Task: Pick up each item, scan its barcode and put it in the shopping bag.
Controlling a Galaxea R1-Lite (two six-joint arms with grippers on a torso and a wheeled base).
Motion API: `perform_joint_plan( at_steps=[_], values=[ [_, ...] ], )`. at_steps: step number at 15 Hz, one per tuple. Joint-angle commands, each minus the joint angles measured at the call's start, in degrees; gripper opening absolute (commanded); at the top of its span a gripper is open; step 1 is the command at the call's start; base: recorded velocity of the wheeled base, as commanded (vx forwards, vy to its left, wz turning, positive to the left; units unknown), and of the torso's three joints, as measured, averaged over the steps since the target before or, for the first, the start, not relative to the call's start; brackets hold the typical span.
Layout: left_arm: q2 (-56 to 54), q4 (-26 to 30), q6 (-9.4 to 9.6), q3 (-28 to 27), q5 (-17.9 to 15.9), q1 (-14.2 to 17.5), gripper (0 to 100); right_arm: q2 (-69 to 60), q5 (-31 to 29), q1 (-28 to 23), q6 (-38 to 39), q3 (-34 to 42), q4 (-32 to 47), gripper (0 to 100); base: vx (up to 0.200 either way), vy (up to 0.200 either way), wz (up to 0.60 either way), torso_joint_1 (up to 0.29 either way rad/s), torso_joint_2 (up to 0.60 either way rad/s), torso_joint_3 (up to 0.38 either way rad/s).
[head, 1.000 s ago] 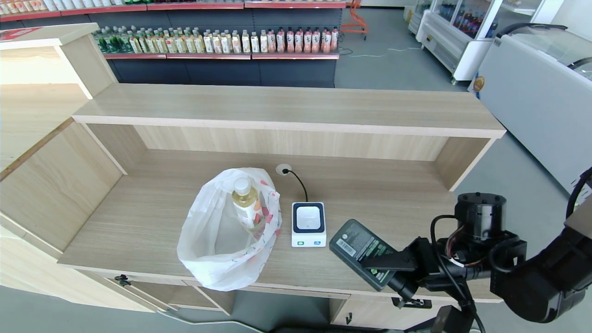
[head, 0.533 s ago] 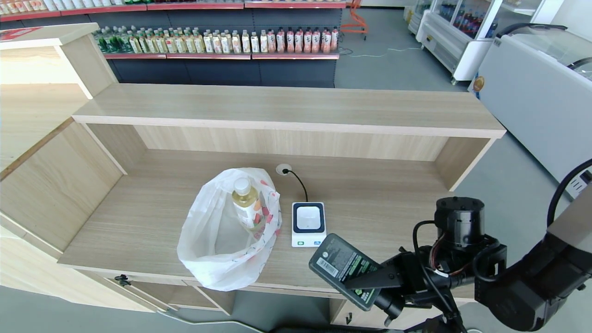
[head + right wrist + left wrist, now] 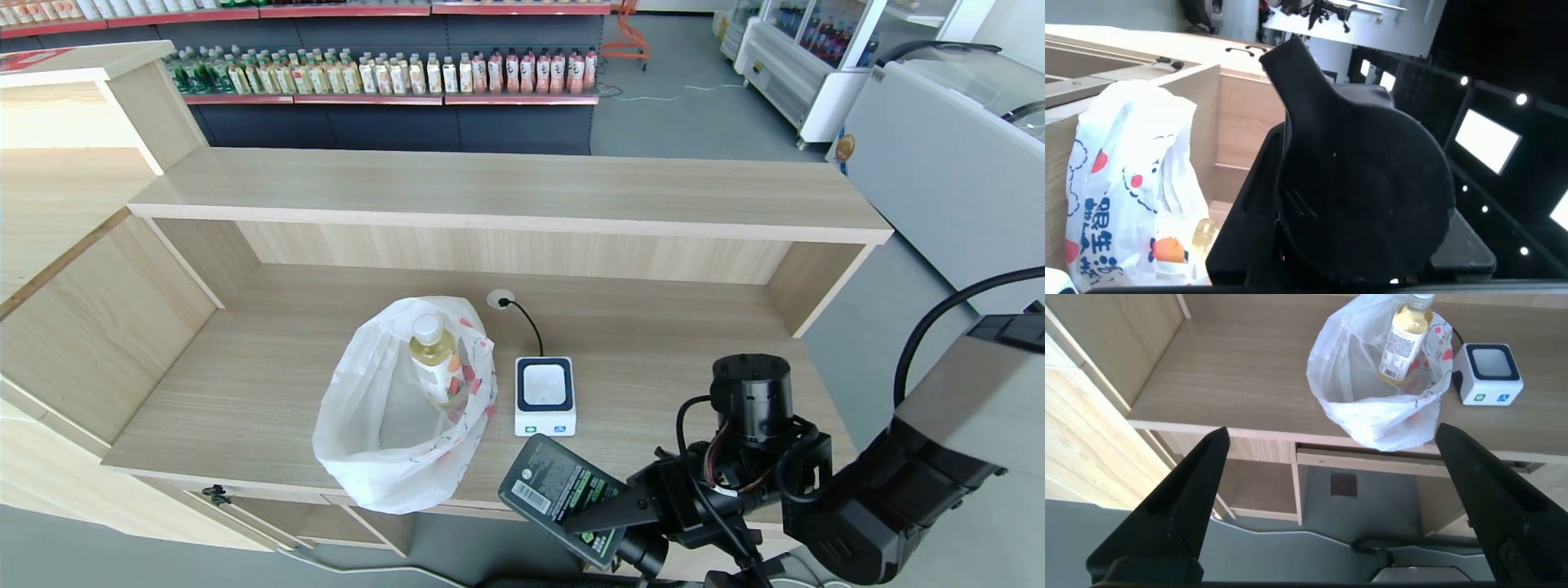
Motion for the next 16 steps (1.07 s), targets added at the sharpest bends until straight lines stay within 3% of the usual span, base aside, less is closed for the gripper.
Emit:
perform_joint_plan(
  at_steps=[1,16],
  values=[
    [-0.02,-0.01,-0.01,0.01,0.0,0.02,100,0.8,0.11,0.07,0.0,-0.11,-0.04,0,0.0,0.0,0.0,0.0,0.0,0.0],
    [-0.02,-0.01,-0.01,0.01,0.0,0.02,100,0.27,-0.15,0.16,-0.09,0.15,-0.04,0,0.0,0.0,0.0,0.0,0.0,0.0]
  ],
)
